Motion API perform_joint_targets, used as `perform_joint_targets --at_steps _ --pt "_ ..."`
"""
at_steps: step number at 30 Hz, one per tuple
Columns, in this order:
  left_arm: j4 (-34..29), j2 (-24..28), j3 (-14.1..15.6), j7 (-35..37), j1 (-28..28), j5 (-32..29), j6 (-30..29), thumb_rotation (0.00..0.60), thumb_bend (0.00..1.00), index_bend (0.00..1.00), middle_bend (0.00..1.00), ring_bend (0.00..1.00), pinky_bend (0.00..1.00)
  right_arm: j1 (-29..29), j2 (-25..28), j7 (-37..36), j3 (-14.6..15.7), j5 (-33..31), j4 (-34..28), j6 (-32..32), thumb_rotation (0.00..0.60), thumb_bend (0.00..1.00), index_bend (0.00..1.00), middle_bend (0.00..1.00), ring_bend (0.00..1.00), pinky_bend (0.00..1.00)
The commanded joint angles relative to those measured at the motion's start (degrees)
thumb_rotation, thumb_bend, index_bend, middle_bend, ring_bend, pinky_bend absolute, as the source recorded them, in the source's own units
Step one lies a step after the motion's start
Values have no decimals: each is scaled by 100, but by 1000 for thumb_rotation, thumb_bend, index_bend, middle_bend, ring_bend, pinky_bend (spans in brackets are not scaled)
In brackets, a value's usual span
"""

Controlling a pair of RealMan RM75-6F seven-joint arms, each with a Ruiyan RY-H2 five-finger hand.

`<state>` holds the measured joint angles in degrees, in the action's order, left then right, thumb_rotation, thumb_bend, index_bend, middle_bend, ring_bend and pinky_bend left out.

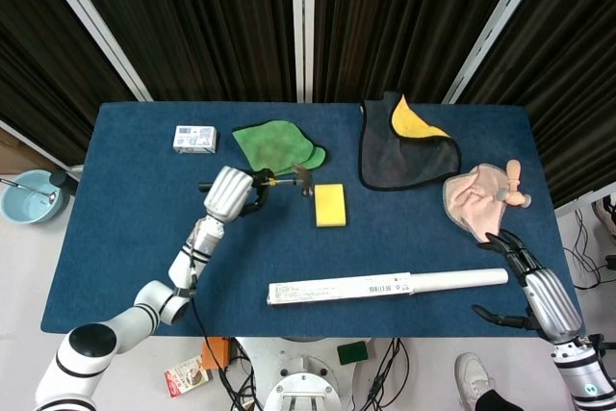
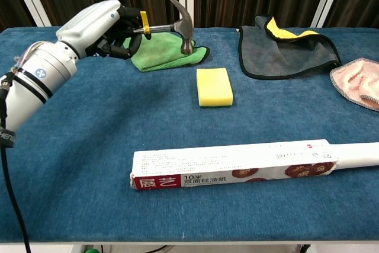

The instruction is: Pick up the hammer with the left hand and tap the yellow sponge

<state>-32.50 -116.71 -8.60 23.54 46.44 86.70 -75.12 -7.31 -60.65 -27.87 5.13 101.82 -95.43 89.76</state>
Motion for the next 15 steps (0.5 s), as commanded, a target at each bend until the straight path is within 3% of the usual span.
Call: perform_joint_targets --at_steps 1,8,15 --pt "352 -214 163 169 130 233 -146 600 702 813 835 781 940 4 -7 15 2 -12 -8 -16 600 115 88 204 26 177" --pt "909 -487 329 309 329 432 -133 600 703 833 858 808 964 40 -42 31 10 -74 -10 -46 600 115 88 205 26 178" --pt "1139 -594 260 166 484 353 -6 600 702 856 884 838 985 81 -62 45 9 -88 -3 -17 600 115 88 205 26 177"
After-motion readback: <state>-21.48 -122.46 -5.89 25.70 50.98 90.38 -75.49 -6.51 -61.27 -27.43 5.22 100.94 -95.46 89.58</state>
